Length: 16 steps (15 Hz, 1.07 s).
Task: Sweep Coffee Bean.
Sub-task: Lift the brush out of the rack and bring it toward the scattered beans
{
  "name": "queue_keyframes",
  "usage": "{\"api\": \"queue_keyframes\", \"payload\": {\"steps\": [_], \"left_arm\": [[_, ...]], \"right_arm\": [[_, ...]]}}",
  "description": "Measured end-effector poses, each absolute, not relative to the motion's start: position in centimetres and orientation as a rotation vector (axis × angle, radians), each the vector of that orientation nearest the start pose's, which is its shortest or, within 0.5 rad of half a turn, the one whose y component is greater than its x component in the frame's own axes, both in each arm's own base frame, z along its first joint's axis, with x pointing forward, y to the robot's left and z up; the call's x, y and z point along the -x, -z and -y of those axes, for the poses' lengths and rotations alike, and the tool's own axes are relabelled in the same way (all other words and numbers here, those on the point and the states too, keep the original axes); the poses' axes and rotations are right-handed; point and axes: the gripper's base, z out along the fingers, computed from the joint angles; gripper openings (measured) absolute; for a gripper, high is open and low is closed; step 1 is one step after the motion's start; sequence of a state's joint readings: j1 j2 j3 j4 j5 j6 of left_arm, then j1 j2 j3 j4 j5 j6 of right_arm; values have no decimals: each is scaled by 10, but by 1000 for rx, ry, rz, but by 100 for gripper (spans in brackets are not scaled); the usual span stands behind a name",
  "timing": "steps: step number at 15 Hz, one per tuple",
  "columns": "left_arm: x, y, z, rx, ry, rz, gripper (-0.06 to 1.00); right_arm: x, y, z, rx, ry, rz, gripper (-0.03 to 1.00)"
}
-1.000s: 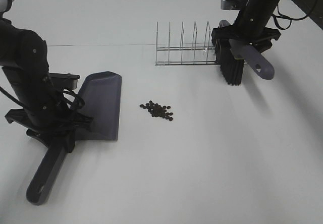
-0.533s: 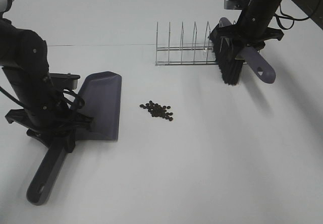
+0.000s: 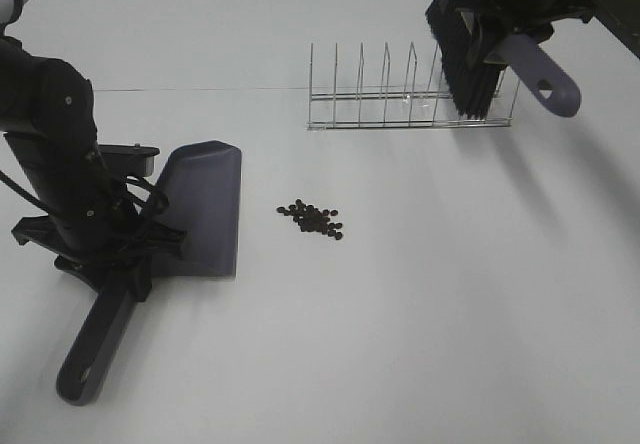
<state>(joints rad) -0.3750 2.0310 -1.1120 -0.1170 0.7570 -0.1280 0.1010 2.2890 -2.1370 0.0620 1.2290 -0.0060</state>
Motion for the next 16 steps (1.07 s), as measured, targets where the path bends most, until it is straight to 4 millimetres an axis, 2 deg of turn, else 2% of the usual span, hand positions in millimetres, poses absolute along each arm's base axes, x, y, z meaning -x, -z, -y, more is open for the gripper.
{"api": "queue_keyframes", "payload": {"steps": [2, 4, 8, 9, 13, 16], "left_arm": [[-318, -102, 133, -256, 121, -3149, 33], [-318, -110, 132, -265, 122, -3126, 33], [-313, -110, 146, -349, 63, -3107, 33], [-309, -110, 155, -387, -10, -3080, 33], [-310, -110, 159, -409, -88, -3029, 33], [-313, -98, 169, -472, -134, -3041, 33]], "right_arm": [[-462, -261, -53, 129, -112, -2845, 27], [-430, -283, -50, 130, -107, -2855, 27], [-365, -315, -48, 115, -12, -2856, 27], [-342, -319, -60, 167, 105, -2846, 27], [-325, -304, -81, 242, 343, -2839, 27], [-325, -302, -79, 246, 426, -2816, 27]]}}
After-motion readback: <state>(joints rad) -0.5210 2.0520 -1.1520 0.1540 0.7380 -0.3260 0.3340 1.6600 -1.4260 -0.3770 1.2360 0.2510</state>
